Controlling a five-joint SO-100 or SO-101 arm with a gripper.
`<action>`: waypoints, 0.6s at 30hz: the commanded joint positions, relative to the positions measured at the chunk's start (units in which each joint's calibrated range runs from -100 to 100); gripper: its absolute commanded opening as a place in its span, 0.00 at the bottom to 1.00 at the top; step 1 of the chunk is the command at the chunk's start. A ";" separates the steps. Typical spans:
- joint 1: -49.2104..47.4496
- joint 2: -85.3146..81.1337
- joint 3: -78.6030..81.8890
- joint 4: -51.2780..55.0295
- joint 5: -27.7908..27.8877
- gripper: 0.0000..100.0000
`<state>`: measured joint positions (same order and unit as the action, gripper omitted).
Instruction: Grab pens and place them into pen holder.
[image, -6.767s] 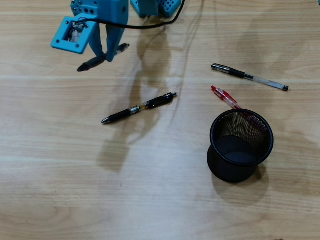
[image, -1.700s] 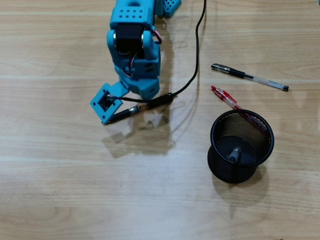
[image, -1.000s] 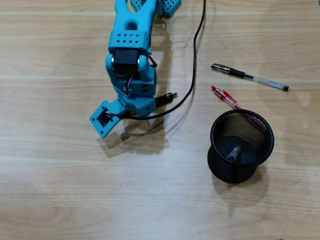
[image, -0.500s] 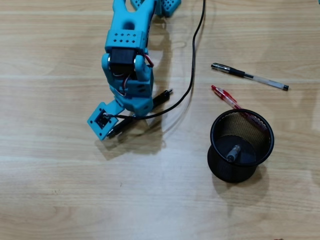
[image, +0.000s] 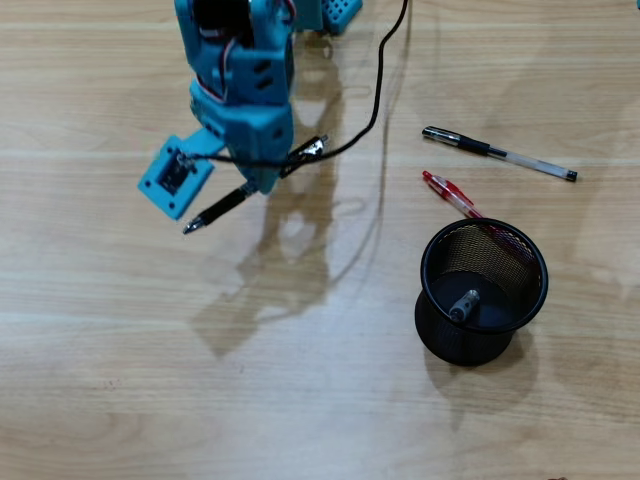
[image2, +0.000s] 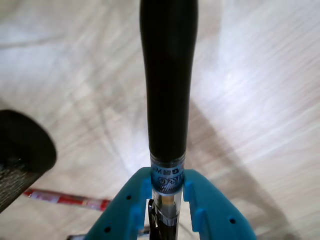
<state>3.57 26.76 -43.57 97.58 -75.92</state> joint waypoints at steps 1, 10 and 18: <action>-1.24 -9.31 -1.14 2.42 0.63 0.02; -3.34 -23.58 7.37 2.42 0.63 0.02; -6.27 -27.74 11.98 -9.43 9.69 0.02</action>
<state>-1.29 2.46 -31.77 95.43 -70.87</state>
